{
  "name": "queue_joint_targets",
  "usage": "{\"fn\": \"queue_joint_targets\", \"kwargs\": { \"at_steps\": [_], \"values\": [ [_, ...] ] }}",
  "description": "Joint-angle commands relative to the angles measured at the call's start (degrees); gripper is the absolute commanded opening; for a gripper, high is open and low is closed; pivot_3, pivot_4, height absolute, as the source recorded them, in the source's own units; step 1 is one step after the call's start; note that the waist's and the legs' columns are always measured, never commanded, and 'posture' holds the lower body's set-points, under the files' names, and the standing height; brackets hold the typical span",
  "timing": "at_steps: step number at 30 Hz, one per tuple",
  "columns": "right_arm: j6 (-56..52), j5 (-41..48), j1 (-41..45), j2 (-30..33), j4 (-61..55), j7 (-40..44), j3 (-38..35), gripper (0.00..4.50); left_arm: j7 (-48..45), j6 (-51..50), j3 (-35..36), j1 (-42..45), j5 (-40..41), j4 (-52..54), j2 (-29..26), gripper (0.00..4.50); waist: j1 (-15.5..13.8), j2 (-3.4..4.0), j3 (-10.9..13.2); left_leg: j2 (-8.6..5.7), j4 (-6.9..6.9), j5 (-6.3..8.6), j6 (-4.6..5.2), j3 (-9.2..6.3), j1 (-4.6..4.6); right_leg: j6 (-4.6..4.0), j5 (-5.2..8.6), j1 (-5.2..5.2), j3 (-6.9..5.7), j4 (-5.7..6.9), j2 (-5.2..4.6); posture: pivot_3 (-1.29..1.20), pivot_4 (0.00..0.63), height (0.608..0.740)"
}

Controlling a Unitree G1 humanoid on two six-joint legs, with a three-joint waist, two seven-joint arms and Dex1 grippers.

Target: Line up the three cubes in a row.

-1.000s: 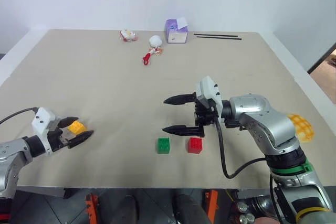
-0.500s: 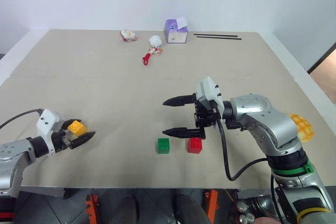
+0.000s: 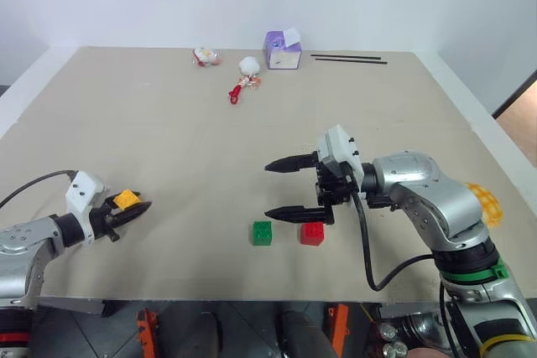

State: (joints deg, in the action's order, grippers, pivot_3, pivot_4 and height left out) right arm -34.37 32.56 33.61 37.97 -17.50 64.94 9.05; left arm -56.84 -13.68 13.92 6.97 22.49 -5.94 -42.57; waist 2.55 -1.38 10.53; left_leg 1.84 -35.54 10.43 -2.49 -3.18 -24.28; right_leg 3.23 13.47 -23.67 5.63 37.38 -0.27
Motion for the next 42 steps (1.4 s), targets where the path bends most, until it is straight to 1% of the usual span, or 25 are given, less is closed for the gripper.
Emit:
{"fn": "queue_joint_targets", "kwargs": {
  "at_steps": [1, 2, 7, 9, 11, 13, 16, 20, 27, 34, 42],
  "values": [
    [-1.05, 3.30, -1.31, 2.89, -4.83, 0.57, -4.88, 4.50, -3.12, -0.62, -3.56, 3.38, 1.76, 6.90, 0.15, 1.39, -0.04, -0.02, -0.01, 0.00, -0.01, 0.00, 0.00, 0.00, -0.01, 0.02, 0.01, 0.01, 0.01, 0.00, 0.00, 0.00, 0.150, 0.740],
    [-1.29, 3.68, -1.71, 3.39, -5.27, 0.52, -5.24, 4.50, -3.81, -0.83, -4.37, 3.80, 1.98, 7.66, 0.21, 1.39, 0.02, -0.03, -0.02, -0.01, -0.01, 0.00, 0.00, 0.00, -0.01, 0.04, 0.01, 0.03, 0.02, 0.00, 0.00, 0.00, 0.150, 0.740],
    [-1.92, 3.60, -5.57, 7.49, -7.55, 0.65, -6.46, 4.50, -12.95, -2.00, -12.29, 7.42, 3.29, 12.30, -0.47, 1.39, 0.22, -0.02, -0.02, -0.01, 0.01, 0.00, 0.00, 0.02, 0.01, 0.18, -0.05, 0.01, 0.04, 0.00, 0.02, 0.00, 0.150, 0.740],
    [-2.12, 3.75, -6.38, 8.03, -8.44, -0.47, -7.11, 4.50, -16.81, -0.39, -15.91, 9.59, 1.83, 11.57, -0.65, 1.39, 0.24, -0.01, -0.01, 0.01, 0.01, 0.00, 0.00, 0.00, 0.02, 0.16, -0.05, 0.01, 0.03, 0.02, 0.07, 0.00, 0.150, 0.740],
    [-2.54, 4.12, -6.78, 7.95, -9.34, -1.85, -7.57, 4.50, -19.16, 1.18, -18.08, 11.45, 0.76, 9.69, -0.24, 1.39, 0.23, -0.01, -0.01, 0.02, 0.00, 0.00, 0.01, 0.01, 0.03, 0.10, -0.04, -0.01, 0.05, 0.05, 0.10, 0.00, 0.150, 0.740],
    [-2.96, 4.31, -7.32, 7.70, -10.53, -3.34, -7.90, 4.50, -21.11, 3.11, -20.05, 13.14, -0.38, 7.44, 0.57, 1.39, 0.21, -0.01, -0.01, 0.03, -0.03, -0.01, 0.01, 0.01, 0.04, -0.03, 0.02, 0.00, 0.06, 0.06, 0.11, 0.00, 0.150, 0.740],
    [-3.82, 5.02, -8.47, 7.68, -12.30, -5.06, -8.47, 4.50, -22.76, 4.73, -22.39, 14.86, -1.60, 5.83, 1.97, 1.39, 0.18, -0.02, -0.01, 0.00, -0.09, -0.01, 0.01, 0.00, 0.03, 0.00, 0.03, 0.04, 0.08, 0.06, 0.10, 0.00, 0.150, 0.740],
    [-4.87, 5.87, -10.22, 8.04, -14.28, -6.97, -9.39, 4.50, -24.00, 5.90, -23.85, 14.89, -2.22, 5.46, 2.99, 1.39, 0.18, -0.03, -0.01, -0.04, -0.12, -0.01, 0.01, 0.00, 0.00, 0.22, -0.03, 0.07, 0.13, 0.05, 0.07, 0.00, 0.150, 0.740],
    [-5.25, 6.96, -11.82, 8.81, -14.86, -7.57, -10.27, 4.50, -24.31, 7.01, -24.76, 13.57, -2.81, 4.79, 3.60, 1.39, 0.18, -0.02, -0.01, -0.02, -0.16, -0.01, 0.01, -0.01, 0.01, 0.06, 0.04, 0.08, 0.11, 0.06, 0.08, 0.00, 0.150, 0.740],
    [-4.98, 6.99, -10.79, 8.87, -13.83, -7.59, -9.96, 4.50, -22.68, 6.77, -25.01, 13.43, -3.86, 3.55, 4.79, 1.39, 0.18, -0.02, -0.01, -0.03, -0.26, -0.01, 0.01, -0.01, 0.02, 0.08, 0.02, 0.13, 0.12, 0.06, 0.08, 0.00, 0.150, 0.740],
    [-4.78, 6.62, -9.84, 8.44, -13.23, -7.59, -9.22, 4.50, -23.32, 7.19, -25.91, 12.92, -4.30, 2.78, 5.71, 1.39, 0.18, -0.02, -0.01, -0.03, -0.25, -0.01, 0.01, -0.01, 0.02, 0.08, 0.02, 0.13, 0.13, 0.06, 0.08, 0.00, 0.150, 0.740]
  ]
}}
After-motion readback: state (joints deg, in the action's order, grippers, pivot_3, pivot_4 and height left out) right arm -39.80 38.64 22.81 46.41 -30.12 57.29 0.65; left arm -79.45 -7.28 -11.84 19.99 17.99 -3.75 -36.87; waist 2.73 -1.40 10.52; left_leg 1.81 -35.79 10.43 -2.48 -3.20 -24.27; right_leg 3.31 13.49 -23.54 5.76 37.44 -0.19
